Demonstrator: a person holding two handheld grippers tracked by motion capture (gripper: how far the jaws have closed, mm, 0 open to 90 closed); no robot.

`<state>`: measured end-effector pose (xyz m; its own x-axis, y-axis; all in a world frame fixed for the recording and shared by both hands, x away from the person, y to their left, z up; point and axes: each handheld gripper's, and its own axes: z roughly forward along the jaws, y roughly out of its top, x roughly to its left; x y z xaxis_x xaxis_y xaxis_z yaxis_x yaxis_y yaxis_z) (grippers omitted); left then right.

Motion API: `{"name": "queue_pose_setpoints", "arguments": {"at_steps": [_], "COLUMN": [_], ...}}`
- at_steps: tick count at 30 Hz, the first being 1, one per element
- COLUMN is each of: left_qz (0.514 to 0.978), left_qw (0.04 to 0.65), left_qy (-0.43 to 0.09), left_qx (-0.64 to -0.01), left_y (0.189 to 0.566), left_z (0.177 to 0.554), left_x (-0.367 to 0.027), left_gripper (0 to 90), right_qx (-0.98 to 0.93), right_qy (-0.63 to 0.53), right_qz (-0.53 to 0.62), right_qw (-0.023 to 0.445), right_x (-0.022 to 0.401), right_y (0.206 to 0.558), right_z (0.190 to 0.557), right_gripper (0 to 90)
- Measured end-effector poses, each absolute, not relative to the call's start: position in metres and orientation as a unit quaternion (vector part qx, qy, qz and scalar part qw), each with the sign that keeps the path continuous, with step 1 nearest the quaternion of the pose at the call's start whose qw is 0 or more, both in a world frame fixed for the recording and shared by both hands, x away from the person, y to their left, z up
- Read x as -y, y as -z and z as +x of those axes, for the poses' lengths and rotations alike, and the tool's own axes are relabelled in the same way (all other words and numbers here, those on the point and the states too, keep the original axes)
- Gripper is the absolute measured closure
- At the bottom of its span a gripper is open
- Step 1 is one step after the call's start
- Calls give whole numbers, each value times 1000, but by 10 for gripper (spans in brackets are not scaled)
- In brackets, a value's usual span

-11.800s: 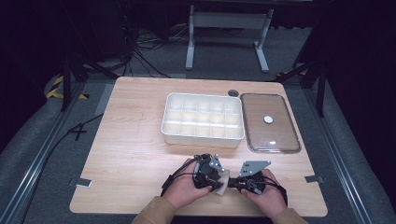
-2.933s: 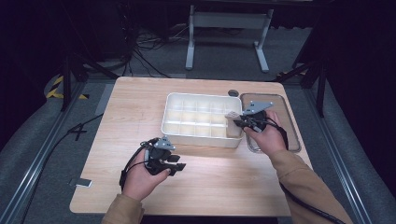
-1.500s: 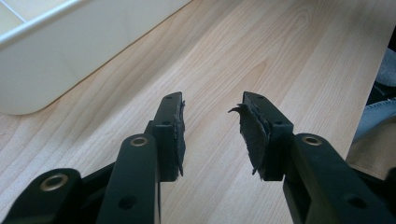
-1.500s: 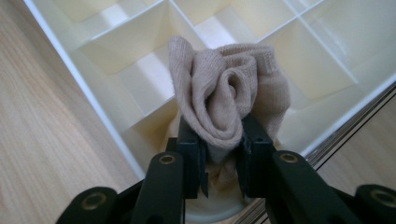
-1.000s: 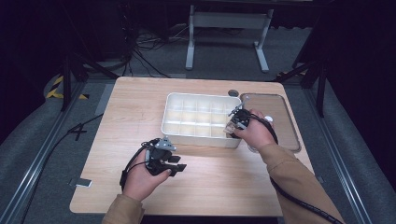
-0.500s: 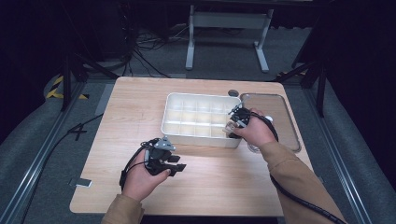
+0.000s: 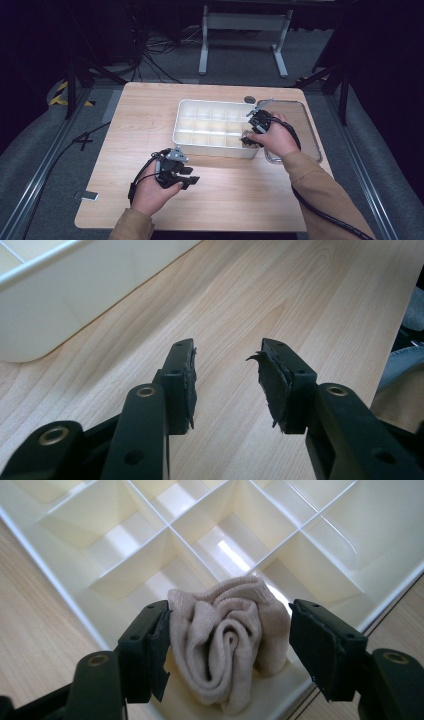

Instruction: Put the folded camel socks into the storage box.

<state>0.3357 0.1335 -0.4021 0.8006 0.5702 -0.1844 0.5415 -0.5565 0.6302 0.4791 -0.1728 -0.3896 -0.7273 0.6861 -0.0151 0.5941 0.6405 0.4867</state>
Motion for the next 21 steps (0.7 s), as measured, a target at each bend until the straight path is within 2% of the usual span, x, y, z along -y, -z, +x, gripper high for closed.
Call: {"name": "queue_pose_setpoints", "arguments": {"at_steps": [4,5,7,11,21], "left_qz": [881,881,880,880,883], "left_qw": [350,350,352,350,348], "left_qy": [-20,-22,-21,-20,-21], "left_qx": [-317,-317,-320,-320,-314], "left_y": [402,403,403,403,403], "left_z": [336,336,335,335,335], "left_x": [-135,-136,-136,-135,-134], "left_gripper": [584,584,583,582,581], "right_qx": [-899,-905,-910,-919,-926], "right_qy": [-234,-229,-225,-205,-162], "right_qz": [356,346,338,326,332], "right_qw": [98,100,88,88,75], "right_x": [172,173,175,174,169], "right_y": [396,398,397,396,408], "right_z": [484,486,488,484,480], "right_gripper": [369,431,615,718,739]}}
